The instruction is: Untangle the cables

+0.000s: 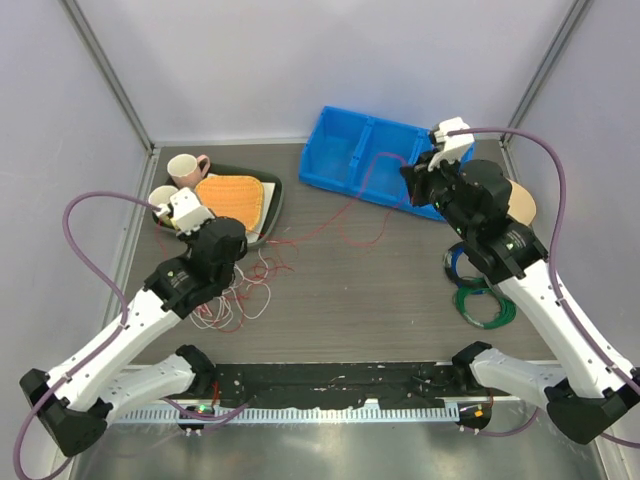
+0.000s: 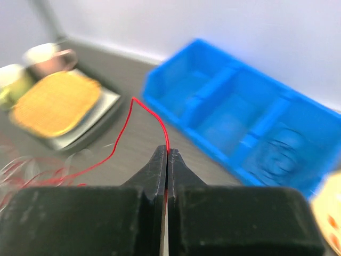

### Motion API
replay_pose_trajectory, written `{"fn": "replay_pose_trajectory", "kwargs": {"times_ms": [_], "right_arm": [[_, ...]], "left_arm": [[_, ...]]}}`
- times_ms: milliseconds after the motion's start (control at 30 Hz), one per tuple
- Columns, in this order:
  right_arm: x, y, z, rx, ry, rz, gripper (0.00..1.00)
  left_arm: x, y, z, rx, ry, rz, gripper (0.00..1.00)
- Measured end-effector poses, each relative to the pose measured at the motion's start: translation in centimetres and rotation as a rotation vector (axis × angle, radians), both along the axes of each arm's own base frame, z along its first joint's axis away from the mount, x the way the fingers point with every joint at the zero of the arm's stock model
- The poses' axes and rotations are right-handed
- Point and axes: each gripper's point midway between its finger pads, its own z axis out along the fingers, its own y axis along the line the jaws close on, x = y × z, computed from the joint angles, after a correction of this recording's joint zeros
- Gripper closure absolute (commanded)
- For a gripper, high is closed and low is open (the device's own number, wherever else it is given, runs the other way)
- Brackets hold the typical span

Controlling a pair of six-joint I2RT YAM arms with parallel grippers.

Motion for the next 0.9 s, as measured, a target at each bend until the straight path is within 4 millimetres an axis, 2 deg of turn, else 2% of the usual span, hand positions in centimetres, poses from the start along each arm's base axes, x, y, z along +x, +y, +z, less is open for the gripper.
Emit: {"fn": "replay_pose_trajectory", "kwargs": {"times_ms": [133, 233, 367, 467, 600, 700, 800, 900], "right_arm": [[3.4, -5.7, -0.5, -0.035, -0.011, -0.378, 0.99], [5.0, -10.5, -1.5, -0.085, 0.001, -0.644, 0.99], [5.2, -16.4, -2.1, -0.104, 0.013, -0.884, 0.99], [4.6, -19.6, -2.1, -0.086, 0.012, -0.986, 0.99], [4.0, -21.5, -1.6, -0.058, 0.001, -1.042, 0.99], [4.1, -21.8, -1.4, -0.033, -0.005, -1.041, 0.99], [4.8, -20.7, -1.5, -0.007, -0.001, -0.961, 0.99], [6.1, -17.6, -1.2, 0.066, -0.012, -0.796, 0.99]], "left_arm": [[-0.9, 3.8, -3.1, 0.015, 0.081, 0.127, 1.0], [-1.8, 6.5, -5.1, 0.02, 0.14, 0.225, 1.0], [-3.1, 9.6, -7.1, 0.008, 0.206, 0.335, 1.0], [-3.6, 10.6, -8.0, -0.002, 0.231, 0.371, 1.0], [-4.1, 11.1, -8.4, 0.0, 0.254, 0.389, 1.0], [-4.0, 10.7, -8.7, -0.011, 0.262, 0.356, 1.0], [-3.7, 9.3, -9.6, -0.041, 0.259, 0.258, 1.0], [-3.5, 7.5, -10.8, -0.064, 0.278, 0.134, 1.0]]}}
